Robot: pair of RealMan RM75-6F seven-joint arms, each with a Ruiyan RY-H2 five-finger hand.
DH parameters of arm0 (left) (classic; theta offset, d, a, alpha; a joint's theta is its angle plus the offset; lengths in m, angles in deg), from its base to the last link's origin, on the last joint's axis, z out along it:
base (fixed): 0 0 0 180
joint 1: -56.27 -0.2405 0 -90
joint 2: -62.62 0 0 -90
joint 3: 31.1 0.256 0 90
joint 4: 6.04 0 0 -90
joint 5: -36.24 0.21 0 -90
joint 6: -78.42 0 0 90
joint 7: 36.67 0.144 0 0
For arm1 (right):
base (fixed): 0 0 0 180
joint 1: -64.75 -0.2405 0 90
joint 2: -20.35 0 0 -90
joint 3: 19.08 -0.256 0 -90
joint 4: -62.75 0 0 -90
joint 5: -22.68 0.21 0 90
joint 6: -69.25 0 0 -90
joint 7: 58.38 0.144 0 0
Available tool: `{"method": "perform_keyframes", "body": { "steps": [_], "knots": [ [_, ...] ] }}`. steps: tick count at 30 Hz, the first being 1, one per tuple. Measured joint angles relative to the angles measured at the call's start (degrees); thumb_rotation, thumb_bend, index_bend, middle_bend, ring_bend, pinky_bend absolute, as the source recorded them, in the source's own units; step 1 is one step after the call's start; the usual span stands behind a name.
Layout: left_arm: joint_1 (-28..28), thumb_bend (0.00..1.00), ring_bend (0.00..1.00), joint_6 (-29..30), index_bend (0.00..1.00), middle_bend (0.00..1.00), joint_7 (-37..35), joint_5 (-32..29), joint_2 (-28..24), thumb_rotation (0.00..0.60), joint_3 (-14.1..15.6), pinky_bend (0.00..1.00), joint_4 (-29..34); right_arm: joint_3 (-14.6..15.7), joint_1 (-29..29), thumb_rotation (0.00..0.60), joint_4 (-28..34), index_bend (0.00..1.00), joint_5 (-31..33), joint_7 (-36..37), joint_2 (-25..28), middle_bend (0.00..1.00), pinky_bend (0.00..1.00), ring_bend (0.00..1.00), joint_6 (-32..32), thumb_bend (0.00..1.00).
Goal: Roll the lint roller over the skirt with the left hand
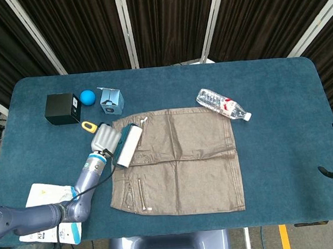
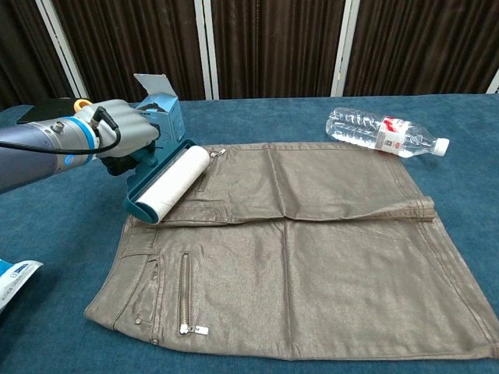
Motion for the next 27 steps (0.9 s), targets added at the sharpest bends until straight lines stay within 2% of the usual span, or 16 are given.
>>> {"method": "perform_keyframes", "body": {
  "steps": [6, 12, 27],
  "knots": [
    [-0.41, 0.78, 0.44, -0.84, 0.71, 0.52, -1.80, 0.95, 0.07, 0.600, 0.18, 0.48, -0.45, -0.01, -0.24, 0.600, 0.19, 0.00, 0.04, -0.66, -0.29, 0.00, 0.00, 0.00, 0.07, 0.00],
    [0.82, 0.78, 0.44, -0.19, 0.71, 0.52, -0.86, 1.81, 2.32, 0.600, -0.57, 0.47, 0.53, -0.15, -0.15, 0.600, 0.07, 0.00, 0.25, 0.22, -0.02, 0.00, 0.00, 0.00, 0.10, 0.00],
    [6.78, 0.78, 0.44, 3.07, 0.71, 0.52, 7.78, -0.89, 13.83, 0.600, -3.53, 0.47, 2.77, -0.43, 0.82, 0.600, -0.47, 0.00, 0.44, 3.95, 1.40, 0.00, 0.00, 0.00, -0.40, 0.00]
  ]
}}
